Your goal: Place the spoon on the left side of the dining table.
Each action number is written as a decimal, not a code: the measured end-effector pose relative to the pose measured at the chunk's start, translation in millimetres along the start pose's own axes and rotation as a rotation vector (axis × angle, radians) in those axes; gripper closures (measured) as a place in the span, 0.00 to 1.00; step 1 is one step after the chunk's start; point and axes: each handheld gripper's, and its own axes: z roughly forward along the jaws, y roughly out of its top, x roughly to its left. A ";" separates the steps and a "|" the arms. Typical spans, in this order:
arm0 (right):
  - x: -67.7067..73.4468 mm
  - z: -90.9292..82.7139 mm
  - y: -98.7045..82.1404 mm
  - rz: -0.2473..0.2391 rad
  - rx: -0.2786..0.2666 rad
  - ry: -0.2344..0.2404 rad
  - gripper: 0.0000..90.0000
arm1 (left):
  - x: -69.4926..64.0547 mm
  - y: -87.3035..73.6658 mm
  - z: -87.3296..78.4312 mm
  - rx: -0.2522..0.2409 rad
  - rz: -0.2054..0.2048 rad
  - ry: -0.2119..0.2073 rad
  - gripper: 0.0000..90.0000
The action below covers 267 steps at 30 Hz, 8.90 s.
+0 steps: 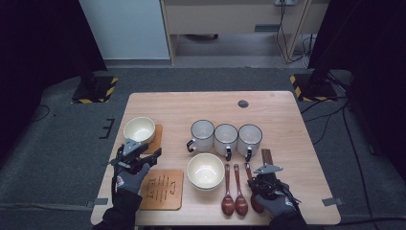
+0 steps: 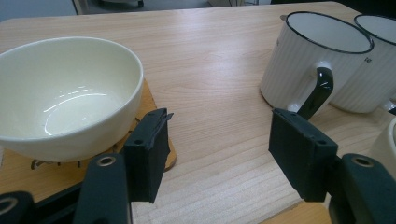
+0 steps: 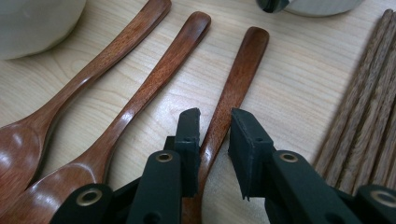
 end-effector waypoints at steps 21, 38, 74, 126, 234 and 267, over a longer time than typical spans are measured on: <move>-0.3 4.3 6.2 -0.013 -0.007 -0.019 0.86 | 0.5 0.0 0.2 0.002 0.003 0.001 0.41; -3.6 -10.1 -3.2 0.046 -0.055 -0.028 0.76 | 0.4 1.6 -2.1 -0.007 0.001 -0.001 0.41; 2.0 -1.3 -3.3 0.063 0.007 -0.054 0.89 | 0.0 0.9 -0.8 0.000 0.006 -0.006 0.40; 0.5 -36.1 19.1 0.051 -0.182 0.051 0.91 | -27.3 15.8 -8.5 -0.057 0.043 -0.103 0.40; 43.2 -74.6 85.5 -0.128 -0.516 0.253 0.91 | -159.0 78.4 19.3 -0.190 0.021 -0.441 0.46; 51.4 -70.4 86.1 -0.125 -0.531 0.266 0.90 | -169.3 78.8 11.6 -0.219 -0.027 -0.488 0.83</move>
